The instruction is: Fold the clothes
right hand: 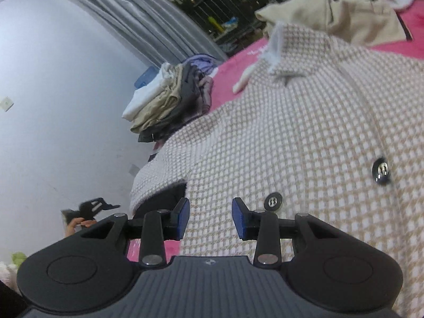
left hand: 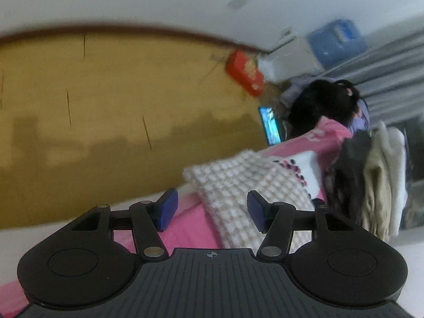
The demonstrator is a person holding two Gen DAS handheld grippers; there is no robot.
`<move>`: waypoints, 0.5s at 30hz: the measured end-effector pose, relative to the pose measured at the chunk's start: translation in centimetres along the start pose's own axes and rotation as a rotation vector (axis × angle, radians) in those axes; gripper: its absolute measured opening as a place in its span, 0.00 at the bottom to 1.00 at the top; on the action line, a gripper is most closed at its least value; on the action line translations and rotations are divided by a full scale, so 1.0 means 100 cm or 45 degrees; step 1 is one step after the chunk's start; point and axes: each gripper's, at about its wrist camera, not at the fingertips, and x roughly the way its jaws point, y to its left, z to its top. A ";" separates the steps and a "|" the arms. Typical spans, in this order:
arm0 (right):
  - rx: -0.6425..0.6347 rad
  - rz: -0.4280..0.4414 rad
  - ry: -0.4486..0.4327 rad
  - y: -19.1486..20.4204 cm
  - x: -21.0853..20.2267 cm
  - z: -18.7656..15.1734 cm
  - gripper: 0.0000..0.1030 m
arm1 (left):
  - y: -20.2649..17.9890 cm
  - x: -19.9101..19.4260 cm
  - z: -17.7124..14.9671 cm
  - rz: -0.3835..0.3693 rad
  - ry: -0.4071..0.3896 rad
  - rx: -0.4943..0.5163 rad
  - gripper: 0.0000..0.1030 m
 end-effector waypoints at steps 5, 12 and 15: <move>0.051 -0.033 0.036 -0.007 0.007 -0.001 0.38 | 0.010 0.040 0.007 -0.067 0.088 -0.181 0.61; 0.084 -0.069 0.056 -0.009 0.014 -0.005 0.38 | -0.010 0.051 0.005 -0.065 -0.024 -0.140 0.39; 0.080 -0.081 0.063 -0.009 0.014 -0.006 0.38 | -0.028 0.039 0.004 -0.068 -0.130 0.028 0.12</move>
